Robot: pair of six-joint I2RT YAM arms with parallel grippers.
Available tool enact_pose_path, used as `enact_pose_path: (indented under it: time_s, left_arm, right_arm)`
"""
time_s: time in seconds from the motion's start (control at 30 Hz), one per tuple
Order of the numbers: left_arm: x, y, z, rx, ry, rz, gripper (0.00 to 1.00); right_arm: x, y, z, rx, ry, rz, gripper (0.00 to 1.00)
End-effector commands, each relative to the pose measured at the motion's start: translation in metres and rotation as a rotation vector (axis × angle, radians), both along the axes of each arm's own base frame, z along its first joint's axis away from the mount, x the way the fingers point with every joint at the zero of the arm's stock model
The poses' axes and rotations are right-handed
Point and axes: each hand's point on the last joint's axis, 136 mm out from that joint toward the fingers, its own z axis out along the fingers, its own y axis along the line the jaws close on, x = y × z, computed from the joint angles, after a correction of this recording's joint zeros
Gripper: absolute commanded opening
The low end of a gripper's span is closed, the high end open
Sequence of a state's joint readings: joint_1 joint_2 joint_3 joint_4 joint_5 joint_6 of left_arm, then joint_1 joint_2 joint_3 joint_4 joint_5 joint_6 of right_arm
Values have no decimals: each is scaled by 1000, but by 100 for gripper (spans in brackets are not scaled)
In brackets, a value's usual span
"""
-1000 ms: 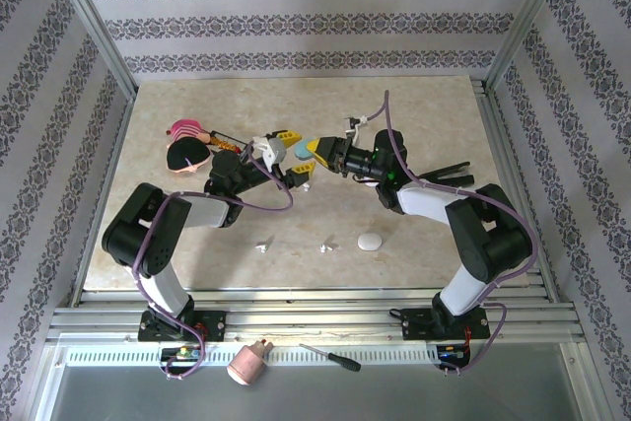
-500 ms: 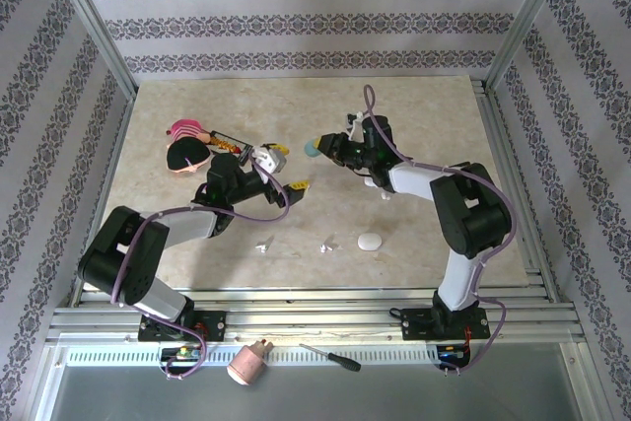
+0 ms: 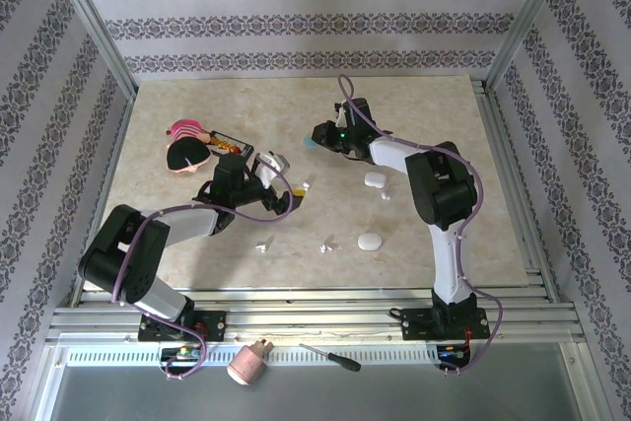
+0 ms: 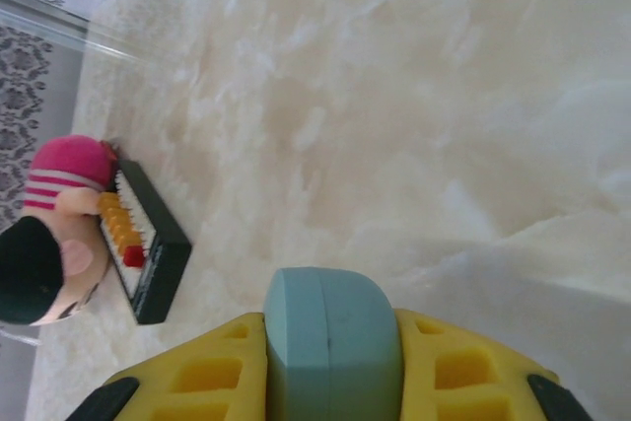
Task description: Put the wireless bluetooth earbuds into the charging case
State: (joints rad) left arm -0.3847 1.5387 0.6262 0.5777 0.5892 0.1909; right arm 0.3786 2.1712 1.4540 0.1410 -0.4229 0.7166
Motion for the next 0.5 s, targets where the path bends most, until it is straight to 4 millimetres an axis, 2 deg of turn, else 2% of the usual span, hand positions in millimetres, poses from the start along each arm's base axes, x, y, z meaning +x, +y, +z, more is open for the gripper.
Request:
enact_pose_path:
  time_s: [0.0,0.23,0.33,0.47]
  left_arm:
    - [4,-4,-1,9,20,7,99]
    - [15,2,1,-23,50,96,99]
    - [20,3,5,-52,92,131,99]
    - [26,5,5,-54,186,186,99]
  right_arm:
    - [9,-13,-14,-90,10,-5,17]
    - [12,-26,-27,-140,29,-6,24]
    - [12,-34,-21,-152,19,-4,31]
    - [7,-52,-2,-195,-29,12,46]
